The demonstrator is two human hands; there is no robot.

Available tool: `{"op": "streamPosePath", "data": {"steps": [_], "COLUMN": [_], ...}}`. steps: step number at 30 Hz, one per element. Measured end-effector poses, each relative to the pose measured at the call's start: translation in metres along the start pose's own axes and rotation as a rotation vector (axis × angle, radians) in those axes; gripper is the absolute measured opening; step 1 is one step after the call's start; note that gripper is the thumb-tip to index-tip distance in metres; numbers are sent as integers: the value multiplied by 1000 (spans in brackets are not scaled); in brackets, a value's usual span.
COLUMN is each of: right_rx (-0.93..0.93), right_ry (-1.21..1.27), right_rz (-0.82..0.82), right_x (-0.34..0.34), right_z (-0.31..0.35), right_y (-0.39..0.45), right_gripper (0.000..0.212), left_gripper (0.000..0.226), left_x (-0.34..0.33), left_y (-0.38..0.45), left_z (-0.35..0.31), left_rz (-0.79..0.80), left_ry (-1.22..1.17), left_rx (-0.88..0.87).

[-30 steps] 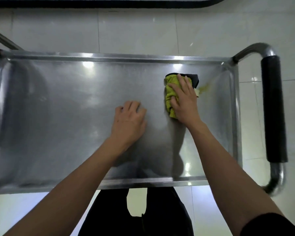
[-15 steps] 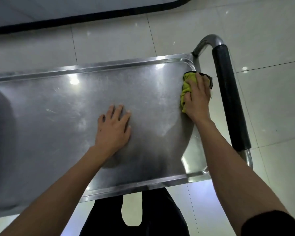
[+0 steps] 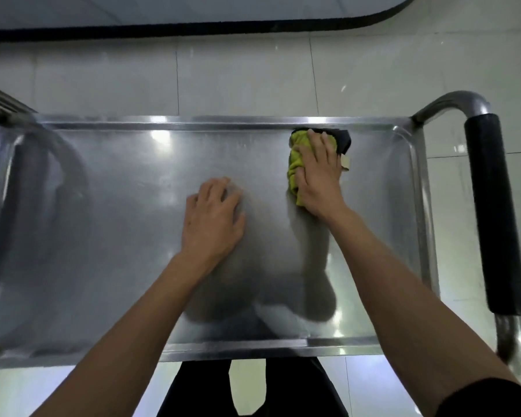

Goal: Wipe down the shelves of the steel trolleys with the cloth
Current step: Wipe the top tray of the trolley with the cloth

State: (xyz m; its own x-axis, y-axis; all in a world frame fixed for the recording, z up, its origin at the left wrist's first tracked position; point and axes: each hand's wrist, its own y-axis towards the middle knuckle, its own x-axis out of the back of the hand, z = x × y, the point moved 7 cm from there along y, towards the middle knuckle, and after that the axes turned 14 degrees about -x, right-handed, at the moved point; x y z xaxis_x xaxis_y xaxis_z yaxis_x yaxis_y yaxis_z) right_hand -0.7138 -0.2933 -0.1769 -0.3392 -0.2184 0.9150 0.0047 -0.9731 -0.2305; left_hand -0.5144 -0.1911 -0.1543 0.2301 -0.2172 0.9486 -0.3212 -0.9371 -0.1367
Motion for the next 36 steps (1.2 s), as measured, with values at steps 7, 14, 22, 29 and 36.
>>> {"op": "streamPosePath", "data": {"steps": [7,14,22,29,36], "right_rx": [205,380,263,12,-212], "right_ry": [-33,-18,85,115,43], "right_rz": [101,152,52,-70,-153], "right_x": [-48,-75,-45,16,60], "right_z": [144,223,160,7,-120], "right_y": [13,5,21,45,45], "right_gripper": [48,50,45,50,47], "left_gripper": [49,52,56,52,51], "left_x": [-8,-6,-7,-6,-26], "left_y": [-33,-50,-51,-26,50], "left_z": [50,65,56,26,-142], "left_rz": [131,73,116,189,177], "left_ry": [39,41,48,79,-48], "left_rx": [-59,-99,-34,111,-219]}}
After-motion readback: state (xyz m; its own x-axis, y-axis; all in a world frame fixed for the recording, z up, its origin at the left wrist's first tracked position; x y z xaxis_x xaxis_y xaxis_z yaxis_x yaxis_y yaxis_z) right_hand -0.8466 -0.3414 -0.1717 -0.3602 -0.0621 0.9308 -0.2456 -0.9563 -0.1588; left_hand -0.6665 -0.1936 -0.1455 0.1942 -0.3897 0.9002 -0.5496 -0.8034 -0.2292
